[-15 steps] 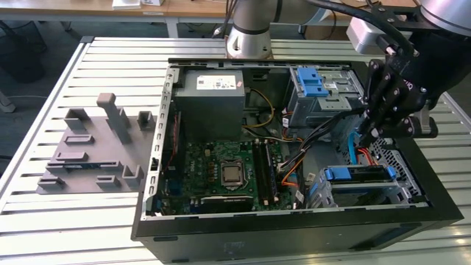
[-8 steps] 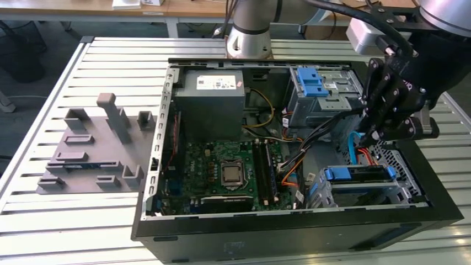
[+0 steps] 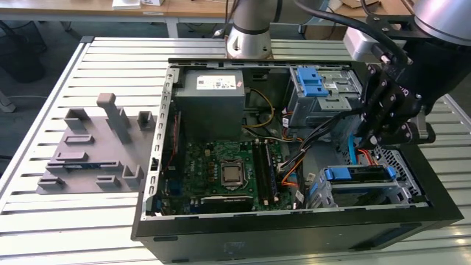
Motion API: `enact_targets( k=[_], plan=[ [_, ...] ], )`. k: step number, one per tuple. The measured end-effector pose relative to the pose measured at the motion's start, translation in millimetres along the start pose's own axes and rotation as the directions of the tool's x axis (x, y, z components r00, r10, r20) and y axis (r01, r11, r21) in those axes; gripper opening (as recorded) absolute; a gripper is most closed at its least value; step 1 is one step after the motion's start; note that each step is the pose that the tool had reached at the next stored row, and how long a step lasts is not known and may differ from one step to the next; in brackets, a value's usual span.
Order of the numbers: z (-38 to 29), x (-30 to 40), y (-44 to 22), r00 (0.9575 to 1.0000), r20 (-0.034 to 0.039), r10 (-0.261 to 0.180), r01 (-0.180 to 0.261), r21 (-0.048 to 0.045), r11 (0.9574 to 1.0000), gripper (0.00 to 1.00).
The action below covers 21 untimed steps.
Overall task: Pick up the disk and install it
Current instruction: 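Insert the second disk wire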
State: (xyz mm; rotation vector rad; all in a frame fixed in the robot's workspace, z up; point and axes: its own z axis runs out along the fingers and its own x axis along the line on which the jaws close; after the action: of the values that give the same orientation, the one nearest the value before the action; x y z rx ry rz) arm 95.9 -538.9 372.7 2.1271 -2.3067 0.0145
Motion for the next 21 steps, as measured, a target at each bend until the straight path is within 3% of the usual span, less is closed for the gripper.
enact_targets(
  k=[5, 6, 7, 9, 13, 21],
  plan=[
    [5.4, -0.4, -0.4, 0.9998, -0.0202, 0.000, 0.000, 0.0016, 1.0000, 0.30],
    [6.0, -0.5, -0.6, 0.9998, -0.0212, 0.000, 0.000, 0.0017, 1.0000, 0.28],
    [6.5, -0.5, -1.0, 0.9998, -0.0211, 0.000, 0.000, 0.0017, 1.0000, 0.28],
    [7.0, -0.6, -1.5, 0.9998, -0.0214, 0.000, 0.000, 0.0013, 1.0000, 0.16],
    [8.1, -0.6, -2.0, 0.9999, -0.0160, 0.000, 0.000, 0.0008, 1.0000, 0.16],
    [8.4, -0.6, -2.1, 0.9999, -0.0158, 0.000, 0.000, 0.0008, 1.0000, 0.16]
  ],
)
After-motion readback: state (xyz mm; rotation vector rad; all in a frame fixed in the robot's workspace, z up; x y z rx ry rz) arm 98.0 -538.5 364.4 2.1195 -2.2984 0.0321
